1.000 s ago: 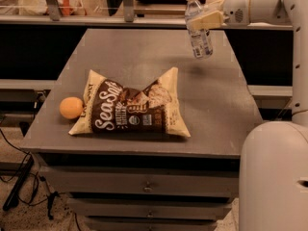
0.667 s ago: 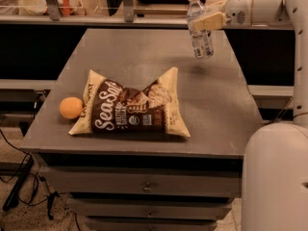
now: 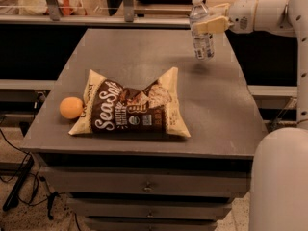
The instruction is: Place blue plastic bottle upright
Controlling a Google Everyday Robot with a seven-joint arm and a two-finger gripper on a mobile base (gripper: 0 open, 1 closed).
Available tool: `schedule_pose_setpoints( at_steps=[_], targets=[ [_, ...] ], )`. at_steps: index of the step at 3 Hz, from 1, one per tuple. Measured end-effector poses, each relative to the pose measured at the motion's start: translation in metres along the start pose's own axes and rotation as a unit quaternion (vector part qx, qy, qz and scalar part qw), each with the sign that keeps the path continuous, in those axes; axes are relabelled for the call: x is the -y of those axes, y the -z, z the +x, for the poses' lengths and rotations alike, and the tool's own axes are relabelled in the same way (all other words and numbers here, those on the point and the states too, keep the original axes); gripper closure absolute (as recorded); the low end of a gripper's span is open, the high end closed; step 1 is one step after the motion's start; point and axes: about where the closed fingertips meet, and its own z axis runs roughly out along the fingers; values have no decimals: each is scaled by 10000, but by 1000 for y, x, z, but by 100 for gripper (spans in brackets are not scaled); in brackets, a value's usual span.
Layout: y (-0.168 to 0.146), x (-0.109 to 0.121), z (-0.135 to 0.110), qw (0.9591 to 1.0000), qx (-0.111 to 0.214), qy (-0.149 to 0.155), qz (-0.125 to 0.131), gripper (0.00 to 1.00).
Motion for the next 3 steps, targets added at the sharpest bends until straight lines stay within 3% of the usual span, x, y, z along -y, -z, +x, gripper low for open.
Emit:
schedule_pose_setpoints(
  at_steps=[3],
  targets=[
    [4, -9, 8, 9994, 335, 54, -37, 100]
  ],
)
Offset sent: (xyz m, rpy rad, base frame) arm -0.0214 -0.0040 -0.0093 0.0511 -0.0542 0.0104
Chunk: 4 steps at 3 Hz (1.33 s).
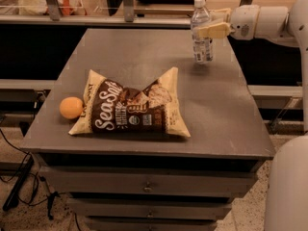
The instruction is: Place blue plastic bottle upright
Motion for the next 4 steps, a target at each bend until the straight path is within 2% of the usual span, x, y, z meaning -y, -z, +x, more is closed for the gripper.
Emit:
schedule_pose_setpoints(
  at_steps=[2, 4],
  targets=[
    [1, -6, 1, 9995, 289, -121, -51, 100],
    [-1, -12, 0, 9972, 649, -331, -171, 100]
  ],
)
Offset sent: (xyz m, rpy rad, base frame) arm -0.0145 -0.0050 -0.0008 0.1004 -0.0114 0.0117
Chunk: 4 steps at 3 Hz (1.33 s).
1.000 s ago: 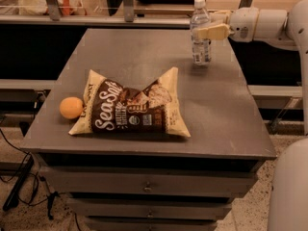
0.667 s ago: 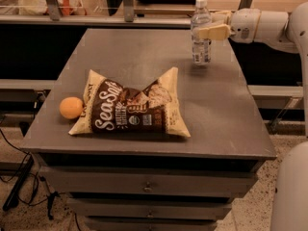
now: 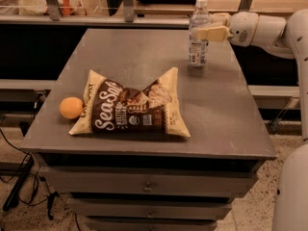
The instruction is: Place blue plastic bottle upright
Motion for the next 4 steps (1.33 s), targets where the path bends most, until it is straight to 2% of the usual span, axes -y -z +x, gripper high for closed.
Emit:
schedule_pose_setpoints(
  at_steps=[1, 4],
  targets=[
    [-1, -2, 1, 9999, 87, -113, -66, 82],
    [-4, -6, 3, 9995, 115, -217, -174, 12]
  ],
)
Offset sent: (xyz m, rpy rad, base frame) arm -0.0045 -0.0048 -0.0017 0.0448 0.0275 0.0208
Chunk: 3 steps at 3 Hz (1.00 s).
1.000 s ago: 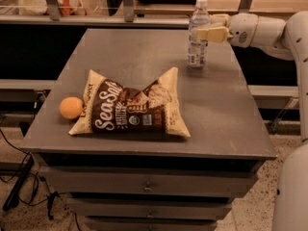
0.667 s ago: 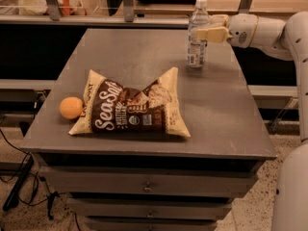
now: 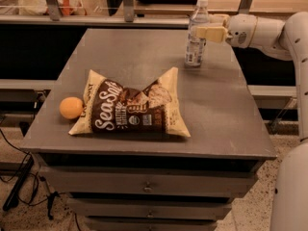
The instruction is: Place blue plastic bottle upright
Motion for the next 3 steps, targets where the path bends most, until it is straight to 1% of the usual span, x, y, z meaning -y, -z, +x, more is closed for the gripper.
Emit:
schedule_pose_setpoints(
  at_steps=[1, 2, 3],
  targets=[
    [-1, -1, 1, 10000, 5, -16, -15, 0],
    [-1, -1, 1, 10000, 4, -14, -16, 0],
    [6, 2, -1, 10000, -49, 40, 59, 0]
  ],
)
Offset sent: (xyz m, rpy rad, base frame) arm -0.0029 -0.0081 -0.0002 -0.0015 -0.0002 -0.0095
